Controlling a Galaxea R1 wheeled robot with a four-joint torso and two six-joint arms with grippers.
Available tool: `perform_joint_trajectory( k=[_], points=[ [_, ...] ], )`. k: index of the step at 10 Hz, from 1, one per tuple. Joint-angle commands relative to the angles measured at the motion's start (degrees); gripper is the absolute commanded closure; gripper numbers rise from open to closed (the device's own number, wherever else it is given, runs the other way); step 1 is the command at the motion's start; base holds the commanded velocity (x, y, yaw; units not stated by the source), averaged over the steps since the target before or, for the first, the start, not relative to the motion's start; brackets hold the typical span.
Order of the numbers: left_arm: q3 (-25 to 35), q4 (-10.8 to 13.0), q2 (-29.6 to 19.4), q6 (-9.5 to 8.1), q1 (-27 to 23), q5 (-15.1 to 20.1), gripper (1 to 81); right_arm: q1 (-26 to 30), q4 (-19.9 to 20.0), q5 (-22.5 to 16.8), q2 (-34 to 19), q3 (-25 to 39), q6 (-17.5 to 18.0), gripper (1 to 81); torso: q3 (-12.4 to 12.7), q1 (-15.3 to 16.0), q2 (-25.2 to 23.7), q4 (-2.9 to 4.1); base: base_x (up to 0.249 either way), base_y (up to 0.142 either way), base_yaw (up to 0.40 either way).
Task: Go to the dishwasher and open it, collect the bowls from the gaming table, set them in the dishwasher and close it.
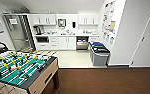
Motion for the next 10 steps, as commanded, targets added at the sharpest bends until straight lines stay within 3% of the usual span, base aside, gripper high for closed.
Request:
perform_joint_trajectory(
  k=[1, 8, 10],
  points=[
    [0.2, 0.6, -0.1, 0.51, -1.7, 3.2, 81.1, 1.2, -0.3, -3.6, -1.2, 0.3, -0.1, 81.1, 0.0, 0.0, 0.0, 0.0, 0.194, 0.0, 0.0],
    [0.2, 1.1, 0.0, 0.43, -1.7, 3.2, 81.1, 1.4, -0.3, -3.6, -1.1, 0.3, -0.1, 81.1, 0.0, -0.1, 0.0, 0.0, 0.194, 0.0, 0.0],
    [0.2, 1.3, 0.0, 0.43, -1.7, 3.2, 81.1, 1.4, -0.3, -3.6, -1.1, 0.3, -0.1, 81.1, 0.0, -0.1, 0.0, 0.0, 0.194, -0.065, 0.0]
  ],
)
